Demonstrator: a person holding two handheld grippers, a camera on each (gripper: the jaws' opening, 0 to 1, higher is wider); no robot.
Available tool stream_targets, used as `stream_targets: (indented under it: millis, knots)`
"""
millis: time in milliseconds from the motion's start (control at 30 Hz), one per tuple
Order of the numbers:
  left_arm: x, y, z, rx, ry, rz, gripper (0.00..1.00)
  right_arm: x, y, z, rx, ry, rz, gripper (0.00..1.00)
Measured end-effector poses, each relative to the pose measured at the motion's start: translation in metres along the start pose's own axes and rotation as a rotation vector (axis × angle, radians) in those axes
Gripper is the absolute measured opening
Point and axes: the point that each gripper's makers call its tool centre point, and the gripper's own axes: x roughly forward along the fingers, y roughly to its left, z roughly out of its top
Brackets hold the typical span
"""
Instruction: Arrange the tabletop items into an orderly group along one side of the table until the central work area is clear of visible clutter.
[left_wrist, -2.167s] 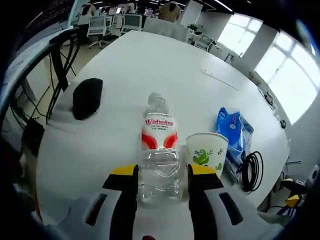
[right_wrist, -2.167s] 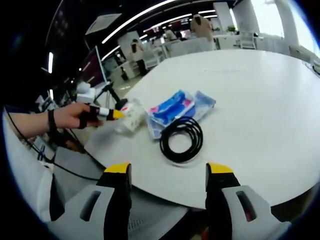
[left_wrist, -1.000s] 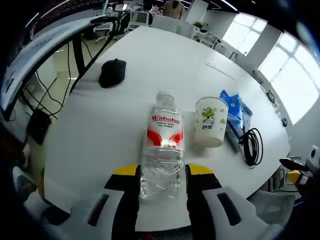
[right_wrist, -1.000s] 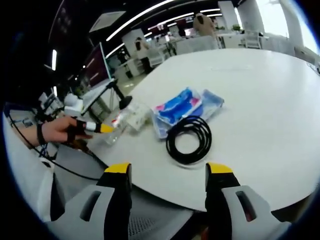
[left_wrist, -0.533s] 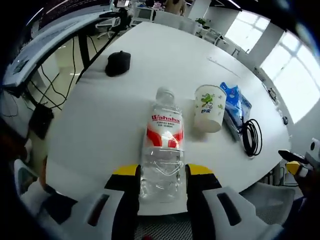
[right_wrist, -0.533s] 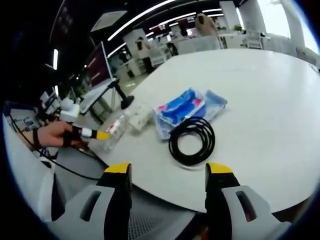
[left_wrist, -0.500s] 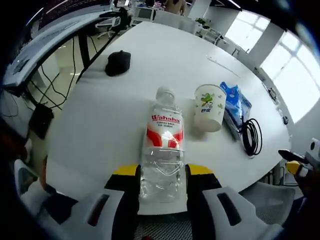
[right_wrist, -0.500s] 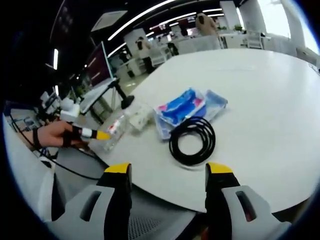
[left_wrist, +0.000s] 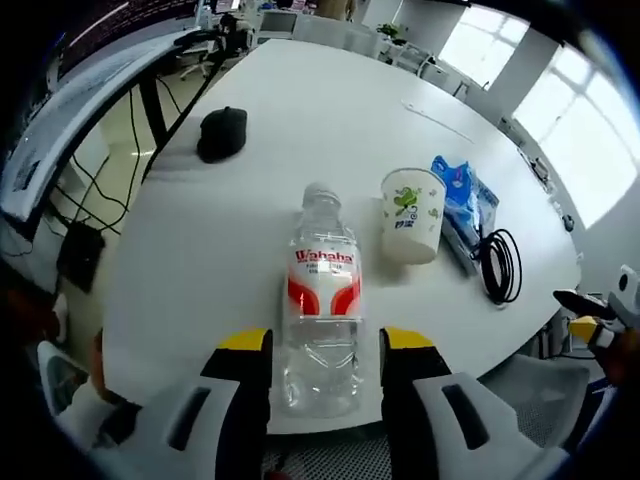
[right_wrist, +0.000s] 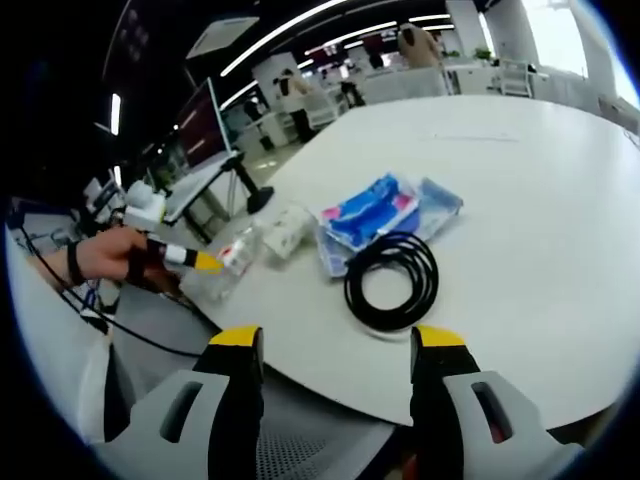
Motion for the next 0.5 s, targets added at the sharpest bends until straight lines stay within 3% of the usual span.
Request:
stream_targets:
  millis: [167, 500]
  knots:
    - [0.006, -0.001, 0.015, -0.025, 0.015, -0.007, 0.45, -0.001, -0.002, 0.001, 0.002, -0.002, -0.004, 0.58]
    - [0.024, -0.004, 0.040, 0.008, 0.035, 0.004, 0.45, -0.007, -0.008, -0.001, 0.016, -0.006, -0.019, 0.58]
